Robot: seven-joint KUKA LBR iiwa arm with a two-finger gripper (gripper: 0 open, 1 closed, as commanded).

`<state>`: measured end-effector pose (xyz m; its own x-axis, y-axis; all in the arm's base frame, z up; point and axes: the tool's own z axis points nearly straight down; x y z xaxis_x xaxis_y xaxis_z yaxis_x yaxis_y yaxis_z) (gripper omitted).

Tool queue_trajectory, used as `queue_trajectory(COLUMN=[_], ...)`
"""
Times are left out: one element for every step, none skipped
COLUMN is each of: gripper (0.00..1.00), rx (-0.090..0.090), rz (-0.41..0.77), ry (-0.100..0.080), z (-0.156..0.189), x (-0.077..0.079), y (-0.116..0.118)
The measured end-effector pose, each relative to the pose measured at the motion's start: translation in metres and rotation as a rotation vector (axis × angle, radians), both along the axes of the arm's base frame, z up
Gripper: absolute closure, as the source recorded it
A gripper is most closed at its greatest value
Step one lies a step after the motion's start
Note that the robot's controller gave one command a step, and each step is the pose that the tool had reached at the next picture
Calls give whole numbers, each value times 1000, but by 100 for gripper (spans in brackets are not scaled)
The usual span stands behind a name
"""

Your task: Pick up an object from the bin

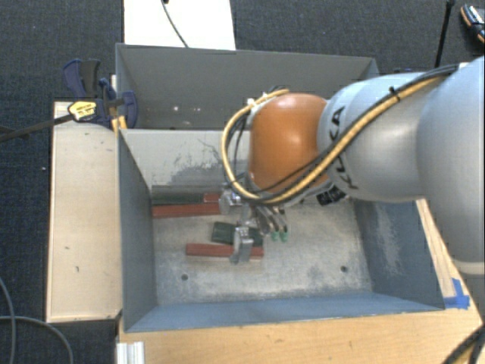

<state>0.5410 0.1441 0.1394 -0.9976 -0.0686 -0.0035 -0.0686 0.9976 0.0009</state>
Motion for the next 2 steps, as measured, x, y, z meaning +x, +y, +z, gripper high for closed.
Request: queue_trajectory(gripper=[0,0], rx=[-2,1], rz=[6,-48], ry=[5,0], z=[-34,-13], x=[-2,4], y=[-18,-17])
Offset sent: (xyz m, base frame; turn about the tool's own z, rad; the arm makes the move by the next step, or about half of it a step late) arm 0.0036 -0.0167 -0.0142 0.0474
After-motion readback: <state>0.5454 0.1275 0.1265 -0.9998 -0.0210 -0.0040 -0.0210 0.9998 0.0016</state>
